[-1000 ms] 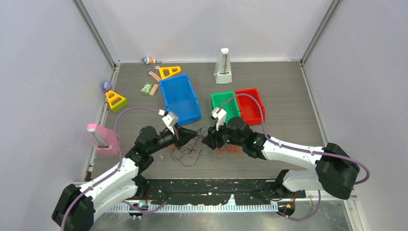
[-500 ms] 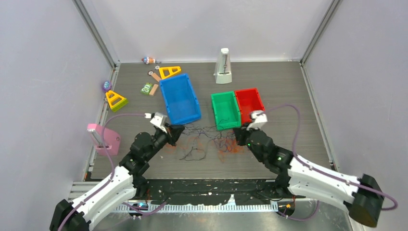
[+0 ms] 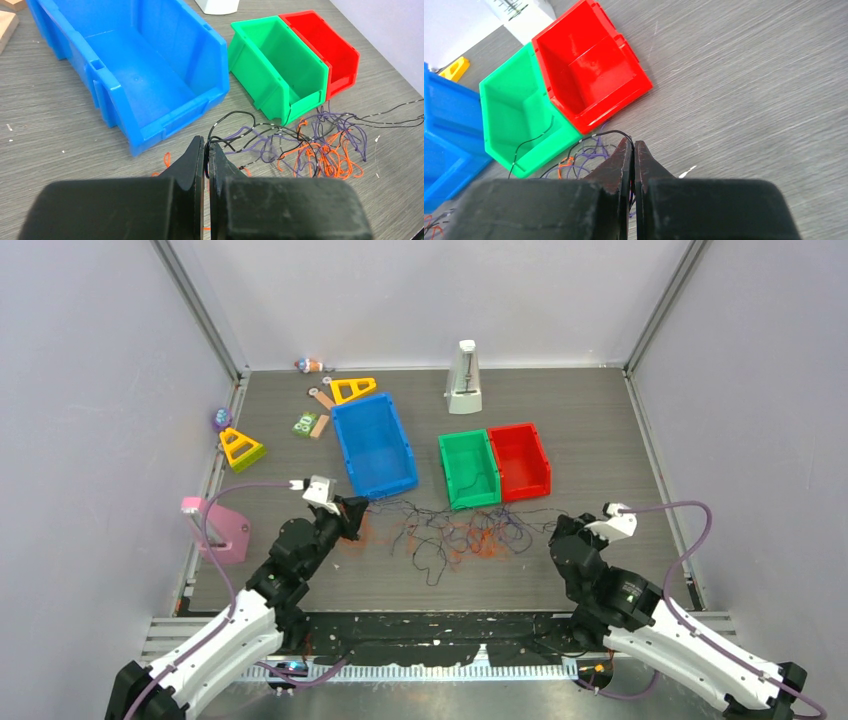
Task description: Untangle the cables
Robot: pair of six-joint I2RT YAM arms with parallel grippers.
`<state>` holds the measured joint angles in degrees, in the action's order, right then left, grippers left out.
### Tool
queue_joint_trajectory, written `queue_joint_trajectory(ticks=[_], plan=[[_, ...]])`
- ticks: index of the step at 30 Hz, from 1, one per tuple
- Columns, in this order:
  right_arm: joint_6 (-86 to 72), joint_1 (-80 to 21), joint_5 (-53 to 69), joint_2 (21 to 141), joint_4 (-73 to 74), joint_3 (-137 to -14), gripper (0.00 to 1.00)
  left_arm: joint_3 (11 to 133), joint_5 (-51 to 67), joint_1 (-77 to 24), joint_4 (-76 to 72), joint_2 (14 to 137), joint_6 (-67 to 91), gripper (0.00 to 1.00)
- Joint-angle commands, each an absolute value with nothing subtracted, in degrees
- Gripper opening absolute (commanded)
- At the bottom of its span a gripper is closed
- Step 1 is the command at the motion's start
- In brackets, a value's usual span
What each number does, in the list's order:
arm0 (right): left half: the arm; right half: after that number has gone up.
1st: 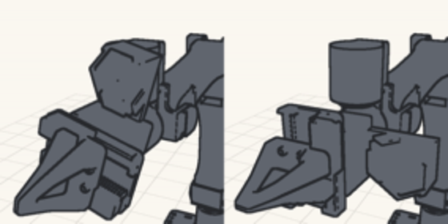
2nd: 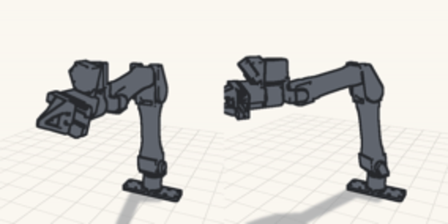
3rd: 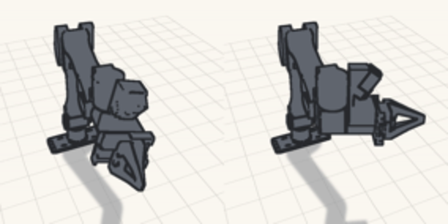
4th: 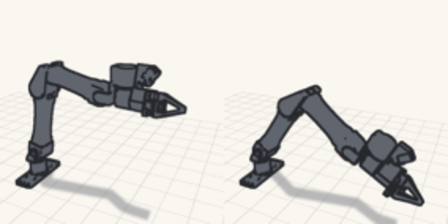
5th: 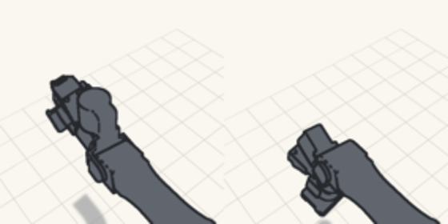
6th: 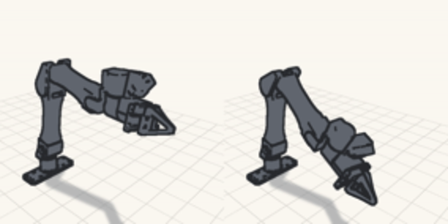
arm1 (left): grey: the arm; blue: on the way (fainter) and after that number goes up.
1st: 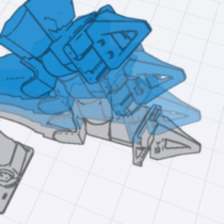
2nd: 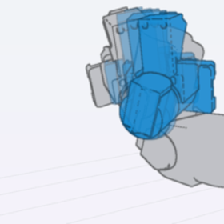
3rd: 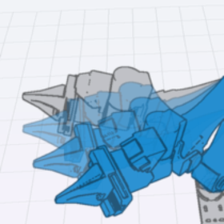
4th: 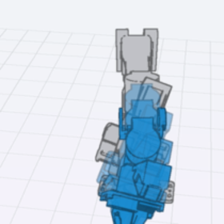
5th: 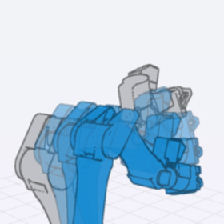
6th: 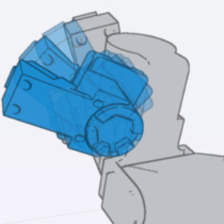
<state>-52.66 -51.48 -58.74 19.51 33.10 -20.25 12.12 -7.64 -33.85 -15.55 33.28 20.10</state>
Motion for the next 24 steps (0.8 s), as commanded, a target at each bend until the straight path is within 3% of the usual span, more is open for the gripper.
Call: queue_joint_trajectory(ticks=[1,11,18,21,24], plan=[[-58.4,-51.4,-64.9,20.1,40.2,-24.2,0.05,11.8,-9.2,-33.6,-18.3,34.0,18.5,0.0],[-66.8,-51.4,-70.5,20.2,53.2,-29.4,0.05,11.6,-10.0,-33.6,-18.1,33.5,17.4,0.0],[-79.6,-51.5,-78.7,21.7,69.9,-37.0,0.06,16.2,-27.7,-33.6,-1.4,29.1,27.2,0.0],[-74.3,-51.4,-78.9,23.1,69.1,-39.3,0.05,18.3,-28.7,-33.6,2.8,27.2,29.2,0.0],[-59.6,-51.4,-74.7,23.4,55.8,-39.3,0.05,20.8,-24.4,-33.6,3.3,26.7,28.0,0.0]])
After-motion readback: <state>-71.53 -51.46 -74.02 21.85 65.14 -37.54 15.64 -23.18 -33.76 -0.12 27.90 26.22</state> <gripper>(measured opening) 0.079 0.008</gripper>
